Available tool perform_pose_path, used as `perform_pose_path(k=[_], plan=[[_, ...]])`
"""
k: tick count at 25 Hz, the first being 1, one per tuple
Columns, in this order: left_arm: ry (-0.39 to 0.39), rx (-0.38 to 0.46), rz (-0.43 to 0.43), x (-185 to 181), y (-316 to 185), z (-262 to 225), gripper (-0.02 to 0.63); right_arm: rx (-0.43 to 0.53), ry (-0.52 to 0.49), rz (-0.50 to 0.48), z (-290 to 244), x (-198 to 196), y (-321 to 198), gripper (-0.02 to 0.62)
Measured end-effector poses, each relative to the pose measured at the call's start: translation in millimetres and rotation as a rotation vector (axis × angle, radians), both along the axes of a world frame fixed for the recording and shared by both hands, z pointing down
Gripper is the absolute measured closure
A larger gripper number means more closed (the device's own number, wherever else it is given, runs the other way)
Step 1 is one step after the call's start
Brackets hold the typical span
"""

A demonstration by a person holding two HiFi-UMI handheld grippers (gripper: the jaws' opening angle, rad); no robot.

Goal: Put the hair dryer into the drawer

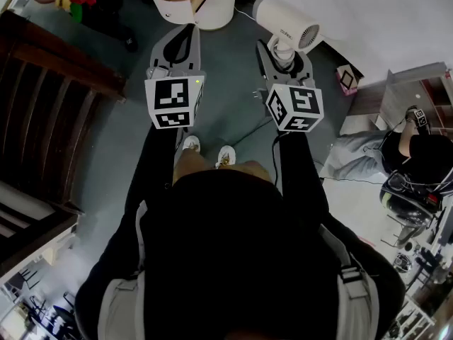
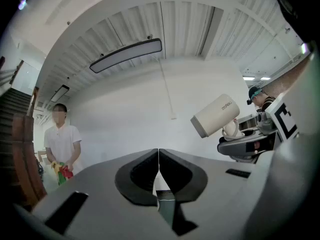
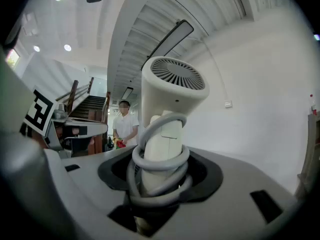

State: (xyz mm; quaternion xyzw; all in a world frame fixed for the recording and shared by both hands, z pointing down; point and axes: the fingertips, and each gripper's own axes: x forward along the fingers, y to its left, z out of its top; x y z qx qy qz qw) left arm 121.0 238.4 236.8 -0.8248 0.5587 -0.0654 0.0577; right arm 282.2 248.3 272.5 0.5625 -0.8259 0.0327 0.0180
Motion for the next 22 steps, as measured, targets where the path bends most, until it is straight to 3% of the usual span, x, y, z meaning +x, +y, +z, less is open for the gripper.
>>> perform_pose_path(k=[22], plan=[[-0.004,-0.012,-0.013,5.1,-16.1,2.7,0.588,-0.006,-0.003,-0.044,2.3,-6.5,-16.0,0.35]])
